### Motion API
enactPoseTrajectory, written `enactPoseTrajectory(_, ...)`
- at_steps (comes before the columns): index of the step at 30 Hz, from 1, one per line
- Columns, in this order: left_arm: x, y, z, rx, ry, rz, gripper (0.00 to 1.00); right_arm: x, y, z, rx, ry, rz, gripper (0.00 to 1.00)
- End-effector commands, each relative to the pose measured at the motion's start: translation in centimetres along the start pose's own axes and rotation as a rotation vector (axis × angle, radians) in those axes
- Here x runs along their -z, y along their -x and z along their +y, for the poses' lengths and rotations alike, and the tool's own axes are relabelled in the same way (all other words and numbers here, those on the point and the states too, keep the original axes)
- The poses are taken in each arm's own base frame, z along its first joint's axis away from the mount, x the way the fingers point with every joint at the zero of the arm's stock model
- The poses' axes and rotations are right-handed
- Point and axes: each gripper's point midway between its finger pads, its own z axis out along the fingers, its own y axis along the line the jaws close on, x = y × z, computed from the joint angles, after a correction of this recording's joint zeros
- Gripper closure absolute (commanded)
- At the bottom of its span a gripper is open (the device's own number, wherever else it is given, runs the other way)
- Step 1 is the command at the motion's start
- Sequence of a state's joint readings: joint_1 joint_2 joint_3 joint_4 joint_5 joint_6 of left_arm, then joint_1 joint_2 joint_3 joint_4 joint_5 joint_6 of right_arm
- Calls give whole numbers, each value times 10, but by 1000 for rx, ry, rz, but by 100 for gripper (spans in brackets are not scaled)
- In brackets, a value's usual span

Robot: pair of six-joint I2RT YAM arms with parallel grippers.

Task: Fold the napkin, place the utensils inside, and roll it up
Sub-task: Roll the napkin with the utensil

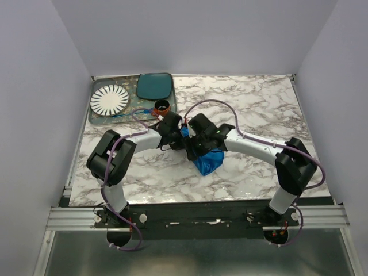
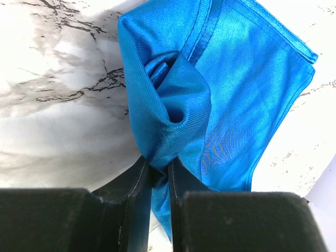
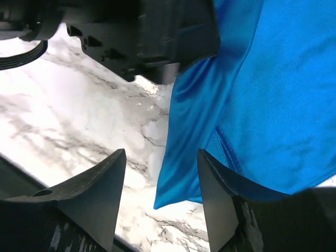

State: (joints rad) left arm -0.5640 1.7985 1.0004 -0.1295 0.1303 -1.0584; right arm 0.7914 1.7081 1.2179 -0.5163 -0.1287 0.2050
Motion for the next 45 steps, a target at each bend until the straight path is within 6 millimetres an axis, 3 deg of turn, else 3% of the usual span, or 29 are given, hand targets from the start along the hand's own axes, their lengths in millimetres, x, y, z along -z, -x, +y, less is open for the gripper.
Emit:
enactPoseTrajectory(1,-6,-9,26,-1,75,37,78,-10,1,-21,85,-336,-22,37)
enactPoseTrajectory(8,-5,-10,29,14,66,40,78,-29,-4,-14,177,-455,-11,35)
enactPoseTrajectory(18,-4,-11,32,27,60,46,78,-55,-22,-10,166,-413,29,38)
enactPoseTrajectory(28,1,-10,32,-21,27,38,77,-65,-35,-14,100,-271,62,75)
enactPoseTrajectory(31,9,-5,28,-76,2,14,69,-68,-39,-14,62,-179,81,81)
enactPoseTrajectory(32,12,-2,27,-95,-4,0,58,-68,-41,-13,47,-144,86,82)
enactPoseTrajectory(35,27,10,23,-181,-11,-67,41,-67,-40,-10,4,-21,100,85)
enactPoseTrajectory(39,43,20,19,-251,-5,-113,33,-65,-37,4,-72,206,134,87)
enactPoseTrajectory(41,52,22,18,-264,-7,-127,30,-62,-29,-1,-126,259,128,87)
enactPoseTrajectory(42,54,21,17,-266,-13,-126,29,-59,-29,4,-146,321,144,87)
enactPoseTrajectory(44,57,18,14,-262,-31,-115,27,-59,-30,-2,-208,380,160,87)
enactPoseTrajectory(45,57,16,13,-258,-40,-107,26,-53,-27,6,-235,471,169,87)
